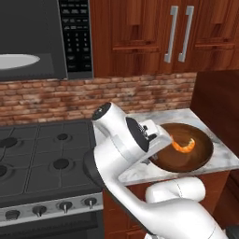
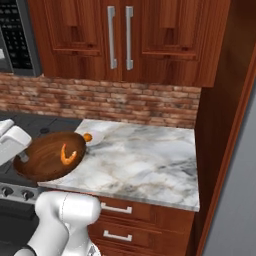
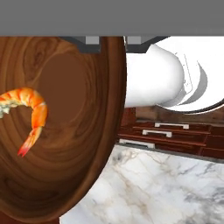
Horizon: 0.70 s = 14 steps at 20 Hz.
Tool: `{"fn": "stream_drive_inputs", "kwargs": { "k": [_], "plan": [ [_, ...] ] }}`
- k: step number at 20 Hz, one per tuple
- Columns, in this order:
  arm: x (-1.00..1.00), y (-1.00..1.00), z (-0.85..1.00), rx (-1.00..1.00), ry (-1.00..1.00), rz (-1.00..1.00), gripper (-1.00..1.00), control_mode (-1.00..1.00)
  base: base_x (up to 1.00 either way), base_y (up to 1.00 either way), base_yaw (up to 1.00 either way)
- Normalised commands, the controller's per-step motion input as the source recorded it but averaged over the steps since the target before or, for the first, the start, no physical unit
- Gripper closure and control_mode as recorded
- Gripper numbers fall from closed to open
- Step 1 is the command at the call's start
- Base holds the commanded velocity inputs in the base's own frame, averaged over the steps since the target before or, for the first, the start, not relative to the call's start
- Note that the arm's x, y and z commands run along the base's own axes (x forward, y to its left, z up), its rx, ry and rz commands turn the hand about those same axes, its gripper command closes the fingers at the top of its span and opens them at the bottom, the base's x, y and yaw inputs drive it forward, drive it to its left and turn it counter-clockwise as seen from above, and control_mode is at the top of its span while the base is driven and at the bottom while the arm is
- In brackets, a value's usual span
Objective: Remove the tangerine from the bowl and place it on the small plate. Then place the bowl with only the shrimp in the microwave, close the door, and press the start button to microwave the shrimp.
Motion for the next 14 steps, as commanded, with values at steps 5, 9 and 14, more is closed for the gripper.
{"fn": "stream_drive_inputs", "kwargs": {
  "k": [5, 9, 14],
  "plan": [
    [0.0, 0.0, 0.0, 0.0, 0.0, 0.0, 1.0, 1.0, -0.96, 0.08, 0.01],
    [0.0, 0.0, 0.0, 0.0, 0.0, 0.0, 1.0, 1.0, -1.0, 0.24, 0.02],
    [0.0, 0.0, 0.0, 0.0, 0.0, 0.0, 1.0, 1.0, -0.79, 0.53, 0.03]
  ]
}}
